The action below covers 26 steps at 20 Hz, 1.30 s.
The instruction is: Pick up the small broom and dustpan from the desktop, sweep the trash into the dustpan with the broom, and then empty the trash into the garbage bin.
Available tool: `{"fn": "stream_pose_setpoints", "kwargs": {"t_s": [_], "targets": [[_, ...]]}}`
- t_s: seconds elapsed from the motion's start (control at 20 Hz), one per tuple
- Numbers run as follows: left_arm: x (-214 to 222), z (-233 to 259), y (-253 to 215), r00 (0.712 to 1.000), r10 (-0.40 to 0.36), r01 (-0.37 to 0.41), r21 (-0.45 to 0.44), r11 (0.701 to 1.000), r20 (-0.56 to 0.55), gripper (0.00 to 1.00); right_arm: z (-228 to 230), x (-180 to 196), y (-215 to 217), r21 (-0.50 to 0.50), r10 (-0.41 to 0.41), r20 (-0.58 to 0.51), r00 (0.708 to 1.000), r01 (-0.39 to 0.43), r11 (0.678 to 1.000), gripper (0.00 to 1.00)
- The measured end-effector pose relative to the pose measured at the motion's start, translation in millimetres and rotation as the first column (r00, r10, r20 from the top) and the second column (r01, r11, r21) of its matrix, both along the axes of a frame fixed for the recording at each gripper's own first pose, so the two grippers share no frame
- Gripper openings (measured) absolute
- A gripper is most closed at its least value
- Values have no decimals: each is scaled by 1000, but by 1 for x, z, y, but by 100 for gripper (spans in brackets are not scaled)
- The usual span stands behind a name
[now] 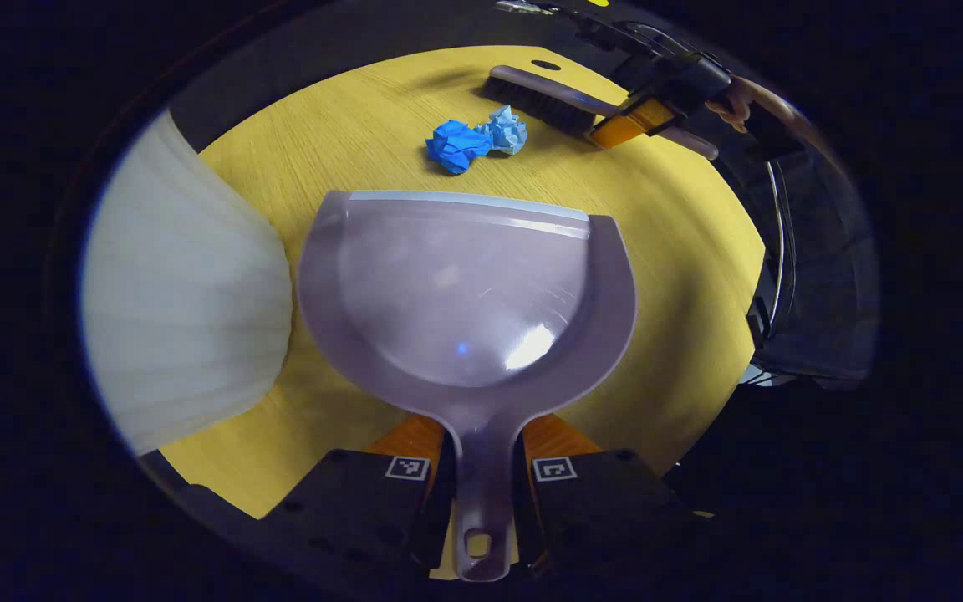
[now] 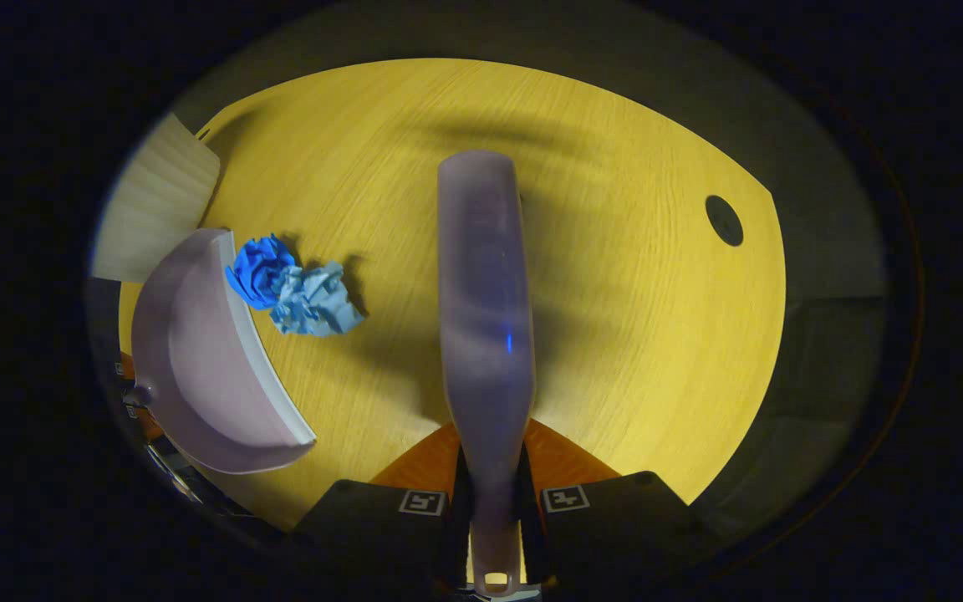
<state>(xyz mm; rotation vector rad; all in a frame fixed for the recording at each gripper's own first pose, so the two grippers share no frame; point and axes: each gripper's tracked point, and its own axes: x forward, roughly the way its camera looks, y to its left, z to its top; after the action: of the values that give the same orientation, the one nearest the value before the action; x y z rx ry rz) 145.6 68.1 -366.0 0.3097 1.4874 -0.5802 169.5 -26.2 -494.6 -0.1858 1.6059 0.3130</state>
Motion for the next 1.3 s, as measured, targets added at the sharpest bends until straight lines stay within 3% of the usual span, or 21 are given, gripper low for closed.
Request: {"fn": "stream_pose_setpoints", "kwargs": {"t_s": [0.2,0.25,0.3,0.5,0.65,0.75,0.85,1.1,1.3], "targets": [[9,-1,7,997,-78,78,31,996,-9,29,-2,3,18,16,138,20,990,-139,990,27],[11,-2,9,996,-91,91,34,995,-13,29,-1,-3,26,38,161,8,987,-161,986,22],[13,-6,10,994,-105,106,33,994,-18,29,-1,-10,34,63,193,-5,981,-193,979,27],[21,-11,12,988,-155,155,15,988,-4,30,7,-26,43,129,336,-43,941,-328,936,28],[23,-11,14,987,-159,159,-5,987,11,29,0,-31,42,197,387,-48,921,-371,908,28],[22,-9,12,988,-154,154,-32,987,24,29,1,-31,41,246,397,-75,915,-369,896,28],[22,-7,10,990,-139,141,-66,988,38,29,-3,-20,26,231,399,-54,915,-378,897,28],[27,4,14,993,-84,98,-174,980,88,29,19,30,-8,156,270,-1,963,-266,951,28],[21,17,15,990,5,39,-297,954,144,28,27,56,-42,132,160,-8,987,-158,979,28]]}}
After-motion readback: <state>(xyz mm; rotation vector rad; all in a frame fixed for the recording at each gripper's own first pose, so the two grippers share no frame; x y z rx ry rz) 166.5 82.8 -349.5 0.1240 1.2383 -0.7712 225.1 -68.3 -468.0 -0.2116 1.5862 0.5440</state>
